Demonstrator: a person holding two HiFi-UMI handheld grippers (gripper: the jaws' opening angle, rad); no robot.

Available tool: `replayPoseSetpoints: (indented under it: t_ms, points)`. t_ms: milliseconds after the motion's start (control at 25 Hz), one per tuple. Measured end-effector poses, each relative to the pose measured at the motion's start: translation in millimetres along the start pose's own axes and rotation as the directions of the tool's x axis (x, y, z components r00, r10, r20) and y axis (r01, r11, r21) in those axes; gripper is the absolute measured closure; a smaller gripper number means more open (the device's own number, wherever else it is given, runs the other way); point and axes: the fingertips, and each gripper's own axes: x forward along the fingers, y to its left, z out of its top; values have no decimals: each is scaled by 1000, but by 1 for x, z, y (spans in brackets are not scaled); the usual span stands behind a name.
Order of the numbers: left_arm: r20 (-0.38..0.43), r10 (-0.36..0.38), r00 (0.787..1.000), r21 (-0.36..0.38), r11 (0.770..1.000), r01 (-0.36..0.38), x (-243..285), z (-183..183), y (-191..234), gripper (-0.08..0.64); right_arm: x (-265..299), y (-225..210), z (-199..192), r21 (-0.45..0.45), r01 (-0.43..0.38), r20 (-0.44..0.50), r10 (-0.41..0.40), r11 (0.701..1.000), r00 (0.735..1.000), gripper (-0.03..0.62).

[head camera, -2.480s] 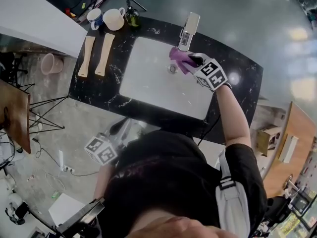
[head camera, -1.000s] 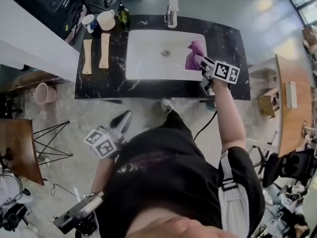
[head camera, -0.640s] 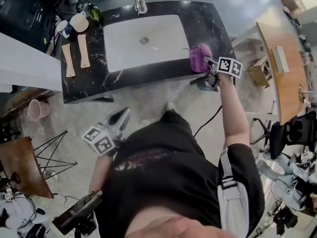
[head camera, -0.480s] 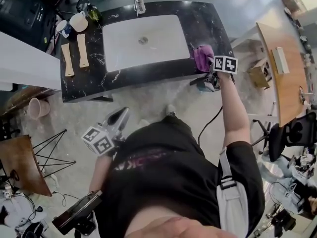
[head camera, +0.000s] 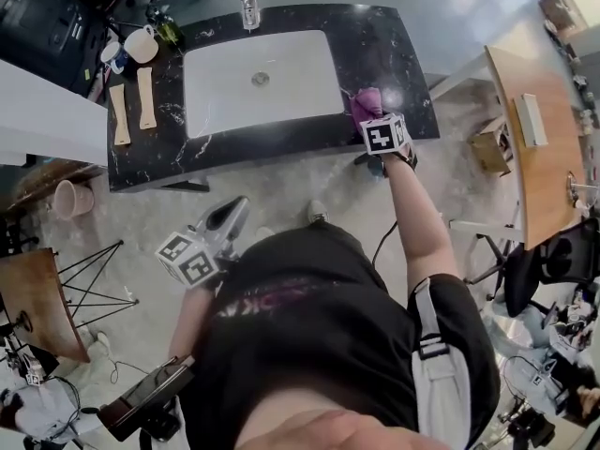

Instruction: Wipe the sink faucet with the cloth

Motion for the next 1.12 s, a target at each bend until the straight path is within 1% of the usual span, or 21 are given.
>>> replayPoseSetpoints:
  t_ms: [40, 80, 160, 280, 400, 440, 480, 520, 560, 600, 640, 680, 720, 760, 800, 840, 880, 920, 1000, 1040, 1120]
  points:
    - [2, -3, 1000, 6, 1000, 3, 3, 0, -3, 560, -1, 1, 0, 6, -23, 8, 23, 1000, 1000, 495]
    - [5, -7, 1000, 13, 1000, 7, 5, 1, -5, 560, -3, 1, 1, 16, -49, 23, 48, 999, 999, 466]
    - [9, -10, 1000, 18, 1000, 10, 10, 1, -9, 560, -12, 1, 5, 46, -104, 79, 100, 994, 992, 353]
    - [-1, -18, 1000, 18, 1000, 18, 19, -1, -16, 560, -30, 2, 11, 33, -135, 161, 128, 990, 979, 343]
    - [-8, -22, 1000, 32, 999, 22, 25, -2, -21, 560, -55, 0, 26, -27, -89, 261, 93, 996, 961, 345]
    - [-6, -22, 1000, 34, 999, 22, 27, -3, -23, 560, -66, 1, 31, -29, -88, 305, 93, 996, 948, 373]
    - [-5, -23, 1000, 34, 999, 23, 29, -5, -25, 560, -80, 5, 35, -17, -112, 351, 110, 994, 930, 413]
    - [-5, -23, 1000, 33, 999, 23, 31, -6, -26, 560, -94, 13, 39, 8, -170, 400, 153, 985, 904, 480]
    - [-6, -23, 1000, 31, 999, 23, 33, -8, -27, 560, -108, 27, 40, 41, -268, 446, 222, 963, 867, 578]
    - [-6, -22, 1000, 29, 999, 22, 34, -9, -27, 560, -123, 45, 39, 80, -393, 487, 308, 916, 817, 580]
    - [-7, -21, 1000, 27, 999, 21, 36, -10, -27, 560, -137, 65, 36, 123, -522, 520, 393, 844, 758, 580]
    - [-7, -20, 1000, 26, 999, 20, 37, -11, -27, 560, -150, 87, 31, 171, -635, 544, 465, 753, 698, 580]
    - [-7, -20, 1000, 24, 1000, 20, 38, -12, -27, 560, -162, 108, 25, 217, -722, 561, 522, 657, 643, 580]
    - [-8, -20, 1000, 23, 1000, 20, 38, -12, -27, 560, -173, 129, 18, 254, -784, 572, 567, 566, 593, 580]
    - [-9, -21, 1000, 21, 1000, 21, 39, -13, -26, 560, -183, 148, 13, 276, -826, 574, 605, 491, 552, 580]
    - [-10, -21, 1000, 18, 1000, 21, 39, -13, -25, 560, -192, 164, 8, 282, -851, 567, 639, 442, 520, 580]
    - [-11, -21, 1000, 15, 1000, 21, 40, -13, -24, 560, -198, 176, 5, 271, -864, 552, 667, 424, 501, 580]
    - [-13, -22, 1000, 13, 1000, 22, 41, -13, -24, 560, -202, 181, 4, 249, -867, 532, 686, 433, 496, 580]
    - [-26, -28, 999, 19, 999, 28, 44, -14, -25, 560, -205, 180, 9, 204, -858, 507, 699, 471, 505, 580]
    - [-34, -30, 999, 27, 999, 31, 45, -15, -27, 560, -207, 178, 13, 192, -856, 508, 698, 480, 505, 581]
    - [-43, -26, 999, 42, 999, 27, 45, -17, -27, 560, -213, 177, 19, 179, -858, 523, 692, 482, 498, 580]
